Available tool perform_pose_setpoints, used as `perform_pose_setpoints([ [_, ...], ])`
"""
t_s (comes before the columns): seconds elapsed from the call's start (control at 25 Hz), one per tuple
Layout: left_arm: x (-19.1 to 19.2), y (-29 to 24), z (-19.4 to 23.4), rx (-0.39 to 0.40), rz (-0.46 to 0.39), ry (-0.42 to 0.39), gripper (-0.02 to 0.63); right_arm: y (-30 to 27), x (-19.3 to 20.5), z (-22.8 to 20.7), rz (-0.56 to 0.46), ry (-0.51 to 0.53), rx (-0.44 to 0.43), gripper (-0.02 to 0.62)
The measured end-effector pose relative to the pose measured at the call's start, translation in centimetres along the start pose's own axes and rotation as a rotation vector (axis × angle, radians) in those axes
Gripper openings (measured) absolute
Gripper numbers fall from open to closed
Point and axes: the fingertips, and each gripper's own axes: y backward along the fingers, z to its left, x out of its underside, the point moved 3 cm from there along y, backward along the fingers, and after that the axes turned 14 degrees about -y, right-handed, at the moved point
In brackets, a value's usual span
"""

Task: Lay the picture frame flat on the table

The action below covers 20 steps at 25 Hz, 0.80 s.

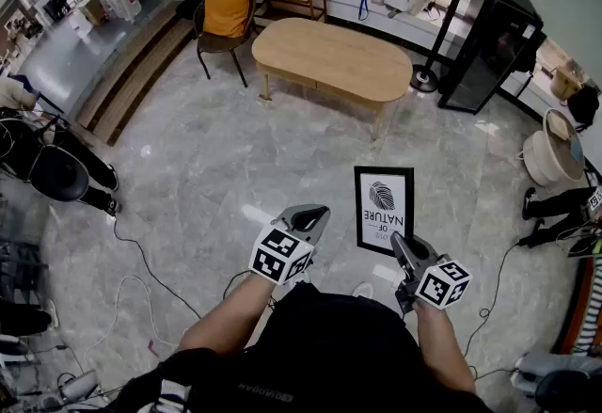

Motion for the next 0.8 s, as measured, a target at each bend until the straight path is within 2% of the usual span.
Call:
perform_pose_setpoints([
  [0.56,-0.2,-1.4,-0.4,0.023,-0.001,-0.021,0.005,-0.2,0.1,-1.0,0.007,-0.010,0.002,0.017],
  [0.8,0.4,-1.1,0.6,0.043,0.012,-0.004,0.005,-1.6,0.3,0.0,0.058,-0.042,-0.022,0.017],
])
